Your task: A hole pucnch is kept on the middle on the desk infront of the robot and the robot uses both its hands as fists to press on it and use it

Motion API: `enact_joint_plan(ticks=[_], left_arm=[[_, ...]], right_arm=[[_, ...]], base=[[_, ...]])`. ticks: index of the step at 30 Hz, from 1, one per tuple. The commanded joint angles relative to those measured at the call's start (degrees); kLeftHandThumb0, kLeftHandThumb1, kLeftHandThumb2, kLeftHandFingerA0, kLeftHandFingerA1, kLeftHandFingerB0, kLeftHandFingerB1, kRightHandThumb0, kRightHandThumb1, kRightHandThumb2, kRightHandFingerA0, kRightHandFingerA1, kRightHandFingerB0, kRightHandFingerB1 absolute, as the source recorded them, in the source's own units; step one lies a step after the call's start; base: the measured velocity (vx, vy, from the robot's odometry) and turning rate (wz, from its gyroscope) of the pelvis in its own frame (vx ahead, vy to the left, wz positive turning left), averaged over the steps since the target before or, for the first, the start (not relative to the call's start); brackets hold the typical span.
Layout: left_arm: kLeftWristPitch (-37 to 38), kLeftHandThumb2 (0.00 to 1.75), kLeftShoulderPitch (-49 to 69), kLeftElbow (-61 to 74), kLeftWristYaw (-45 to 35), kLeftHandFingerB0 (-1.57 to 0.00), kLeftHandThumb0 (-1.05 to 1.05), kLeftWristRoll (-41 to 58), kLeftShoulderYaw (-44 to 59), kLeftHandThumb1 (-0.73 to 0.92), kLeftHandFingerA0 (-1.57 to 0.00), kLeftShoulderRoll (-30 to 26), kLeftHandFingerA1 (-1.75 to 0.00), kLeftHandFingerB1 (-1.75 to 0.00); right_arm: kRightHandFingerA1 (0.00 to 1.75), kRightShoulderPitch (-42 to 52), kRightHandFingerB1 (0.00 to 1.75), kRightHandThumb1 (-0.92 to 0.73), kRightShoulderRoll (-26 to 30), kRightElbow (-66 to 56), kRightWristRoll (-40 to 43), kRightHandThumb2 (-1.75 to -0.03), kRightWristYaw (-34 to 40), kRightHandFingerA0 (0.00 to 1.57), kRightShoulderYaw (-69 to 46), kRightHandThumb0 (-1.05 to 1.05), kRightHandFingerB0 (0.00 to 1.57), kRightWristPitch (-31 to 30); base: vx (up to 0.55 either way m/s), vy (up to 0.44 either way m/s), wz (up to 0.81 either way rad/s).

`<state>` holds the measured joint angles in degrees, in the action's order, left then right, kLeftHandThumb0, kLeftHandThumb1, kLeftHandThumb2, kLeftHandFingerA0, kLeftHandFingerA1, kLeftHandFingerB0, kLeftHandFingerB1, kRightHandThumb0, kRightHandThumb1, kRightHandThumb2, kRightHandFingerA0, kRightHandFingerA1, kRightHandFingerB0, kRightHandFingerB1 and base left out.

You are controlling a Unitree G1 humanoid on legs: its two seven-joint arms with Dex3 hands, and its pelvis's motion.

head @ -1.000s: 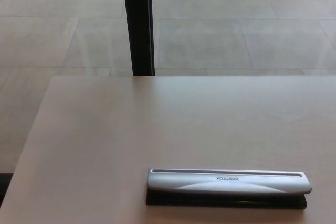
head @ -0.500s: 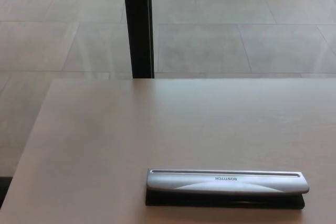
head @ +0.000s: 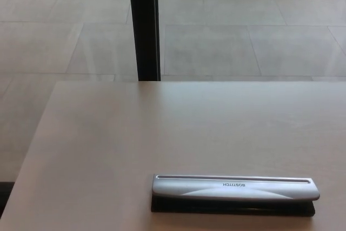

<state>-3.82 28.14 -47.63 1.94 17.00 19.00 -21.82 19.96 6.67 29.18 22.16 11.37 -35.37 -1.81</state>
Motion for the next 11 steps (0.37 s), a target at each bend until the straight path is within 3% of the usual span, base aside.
enact_joint_plan(ticks=[1, 5, 11], left_arm=[[-2.0, 0.60, -0.2, 0.2, -2.0, -0.83, -0.34, -1.1, 0.8, 0.44, -0.98, -0.8, -0.79, -0.68], [-0.8, 0.59, -1.2, -1.5, -2.4, -0.77, -0.34, -1.7, 1.0, 0.44, -0.94, -0.7, -0.75, -0.63], [-0.9, 0.59, -0.9, -0.2, -2.5, -0.81, -0.36, -1.8, 1.5, 0.45, -0.93, -0.2, -0.75, -0.66]], right_arm=[[0.90, 0.6, 0.88, -0.57, 0.9, -1.1, -1.2, -0.68, -1.0, 1.04, 0.6, -0.46, 0.75, -0.5], [0.91, 1.4, 0.84, -0.58, 0.3, -4.4, -1.2, -0.69, -0.6, 1.04, 1.1, -0.47, 0.74, -1.7], [0.88, -0.5, 0.85, -0.56, 1.6, -1.2, -2.0, -0.69, -1.3, 1.03, 1.3, -0.45, 0.76, -0.8]], base=[[0.00, 0.000, 0.00], [0.00, 0.000, 0.00], [0.00, 0.000, 0.00]])
